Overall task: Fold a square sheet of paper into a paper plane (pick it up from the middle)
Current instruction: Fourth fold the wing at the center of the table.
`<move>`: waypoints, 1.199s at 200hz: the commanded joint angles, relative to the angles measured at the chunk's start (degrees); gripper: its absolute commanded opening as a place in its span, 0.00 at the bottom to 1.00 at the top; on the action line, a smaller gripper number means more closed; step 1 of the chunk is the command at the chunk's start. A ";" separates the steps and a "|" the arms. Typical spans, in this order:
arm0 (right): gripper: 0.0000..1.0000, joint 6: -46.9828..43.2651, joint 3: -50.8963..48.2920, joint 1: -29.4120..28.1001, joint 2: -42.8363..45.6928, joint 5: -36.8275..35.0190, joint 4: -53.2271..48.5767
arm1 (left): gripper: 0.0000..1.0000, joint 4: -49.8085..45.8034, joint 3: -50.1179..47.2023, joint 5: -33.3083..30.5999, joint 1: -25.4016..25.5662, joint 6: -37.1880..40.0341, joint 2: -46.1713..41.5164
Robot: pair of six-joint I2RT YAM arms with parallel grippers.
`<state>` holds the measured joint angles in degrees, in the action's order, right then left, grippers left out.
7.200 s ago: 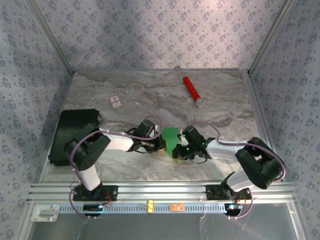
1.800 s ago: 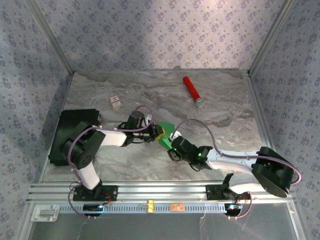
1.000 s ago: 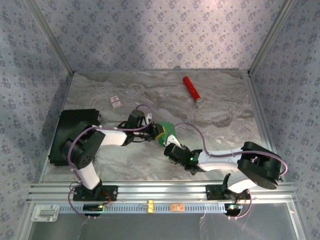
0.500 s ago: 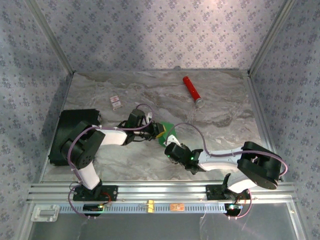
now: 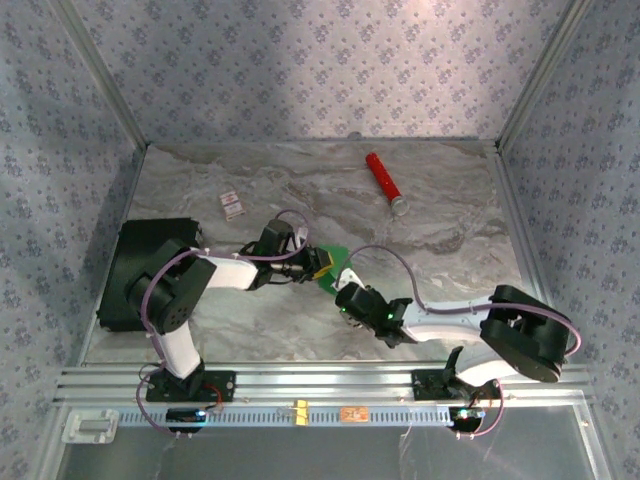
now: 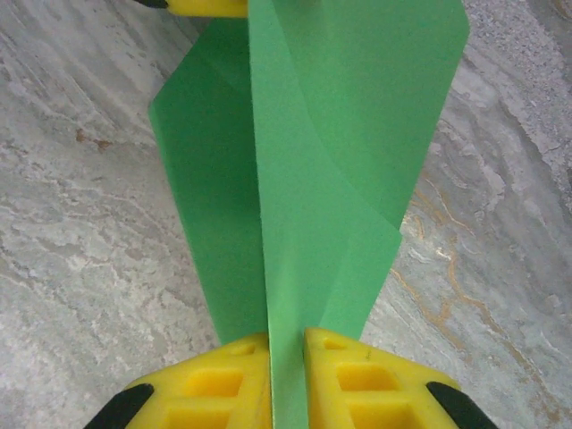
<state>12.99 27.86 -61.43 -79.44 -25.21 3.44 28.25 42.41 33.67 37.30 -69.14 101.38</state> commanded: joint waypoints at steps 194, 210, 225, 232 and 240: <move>0.33 -4.20 -5.57 1.35 1.72 0.20 8.25 | 0.08 -0.77 2.06 0.87 0.32 0.40 -0.84; 0.29 -4.29 -5.69 1.39 2.29 0.49 8.25 | 0.08 -0.74 1.97 0.96 0.31 0.37 -0.79; 0.26 -4.12 -5.81 1.32 2.47 0.59 8.46 | 0.08 -0.70 1.90 0.87 0.37 0.37 -0.84; 0.25 -4.17 -5.83 1.37 2.49 0.76 8.43 | 0.08 -0.73 1.90 0.85 0.36 0.41 -0.84; 0.24 -4.28 -5.84 1.32 2.57 0.91 8.59 | 0.08 -0.74 1.89 0.87 0.39 0.39 -0.84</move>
<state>9.37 22.52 -59.96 -78.02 -23.70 11.00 28.05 43.05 33.67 37.30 -69.10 101.38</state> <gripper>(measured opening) 0.254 0.077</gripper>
